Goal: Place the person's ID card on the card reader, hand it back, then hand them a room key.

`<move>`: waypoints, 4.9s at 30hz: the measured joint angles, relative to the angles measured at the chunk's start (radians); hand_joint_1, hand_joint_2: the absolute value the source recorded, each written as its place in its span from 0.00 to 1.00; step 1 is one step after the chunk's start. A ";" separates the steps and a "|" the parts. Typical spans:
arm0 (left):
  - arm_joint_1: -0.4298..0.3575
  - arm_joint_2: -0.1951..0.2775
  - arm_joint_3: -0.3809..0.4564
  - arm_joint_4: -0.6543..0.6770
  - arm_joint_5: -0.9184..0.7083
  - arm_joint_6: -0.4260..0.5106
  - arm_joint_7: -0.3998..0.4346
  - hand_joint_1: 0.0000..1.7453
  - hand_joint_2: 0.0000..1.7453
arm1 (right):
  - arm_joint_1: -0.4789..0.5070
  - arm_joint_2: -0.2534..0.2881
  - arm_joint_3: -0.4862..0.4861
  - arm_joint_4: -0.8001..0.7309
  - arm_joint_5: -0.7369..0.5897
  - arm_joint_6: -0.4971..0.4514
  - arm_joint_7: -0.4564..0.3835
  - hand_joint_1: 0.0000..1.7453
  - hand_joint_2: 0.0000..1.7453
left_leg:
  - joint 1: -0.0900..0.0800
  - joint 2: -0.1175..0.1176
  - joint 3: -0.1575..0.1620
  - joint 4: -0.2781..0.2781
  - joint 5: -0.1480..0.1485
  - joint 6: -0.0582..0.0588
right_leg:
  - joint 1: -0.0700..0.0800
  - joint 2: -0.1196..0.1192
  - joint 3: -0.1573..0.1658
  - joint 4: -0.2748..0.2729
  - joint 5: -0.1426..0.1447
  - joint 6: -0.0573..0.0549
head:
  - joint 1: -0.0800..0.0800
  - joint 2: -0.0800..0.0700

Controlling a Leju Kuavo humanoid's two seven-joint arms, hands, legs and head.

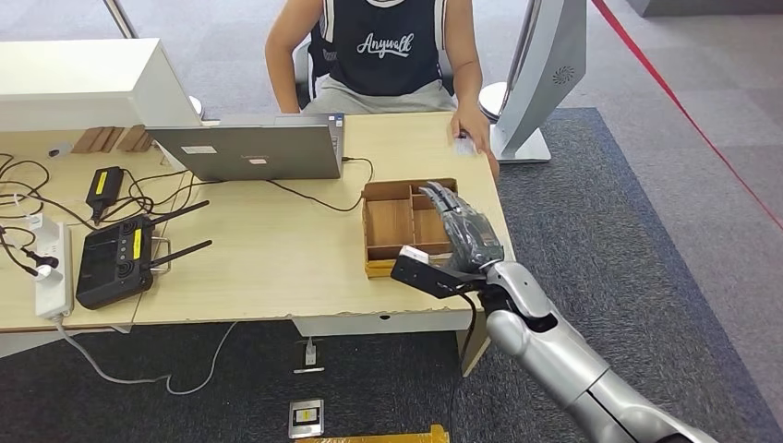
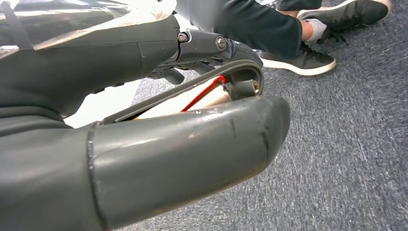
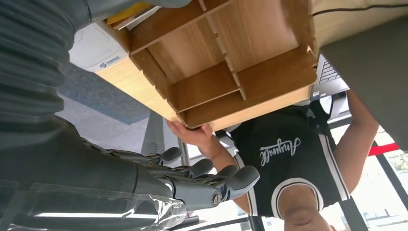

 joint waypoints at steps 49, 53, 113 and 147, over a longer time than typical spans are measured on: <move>0.000 0.000 0.000 0.000 -0.035 0.007 -0.017 0.00 0.00 | 0.004 0.050 0.066 0.191 0.056 -0.100 0.057 0.00 1.00 | 0.000 0.000 0.000 0.000 0.000 0.000 | 0.000 0.000 0.000 0.000 0.000 0.000 | 0.000 0.000; 0.000 0.000 0.000 0.000 -0.039 0.007 -0.021 0.00 0.00 | -0.004 0.048 0.052 0.217 0.058 -0.143 0.062 0.00 1.00 | 0.000 0.000 0.000 0.000 0.000 0.000 | 0.000 0.000 0.000 0.000 0.000 0.000 | 0.000 0.000; 0.000 0.000 0.000 0.000 -0.055 0.005 -0.025 0.00 0.00 | -0.105 0.046 0.074 0.360 0.092 -0.058 -0.023 0.00 1.00 | 0.000 0.000 0.000 0.000 0.000 0.000 | 0.000 0.000 0.000 0.000 0.000 0.000 | 0.000 0.000; 0.000 0.000 0.000 0.000 -0.058 0.006 -0.028 0.00 0.00 | -0.087 0.023 0.089 0.341 0.090 -0.028 0.000 0.00 1.00 | 0.000 0.000 0.000 0.000 0.000 0.000 | 0.000 0.000 0.000 0.000 0.000 0.000 | 0.000 0.000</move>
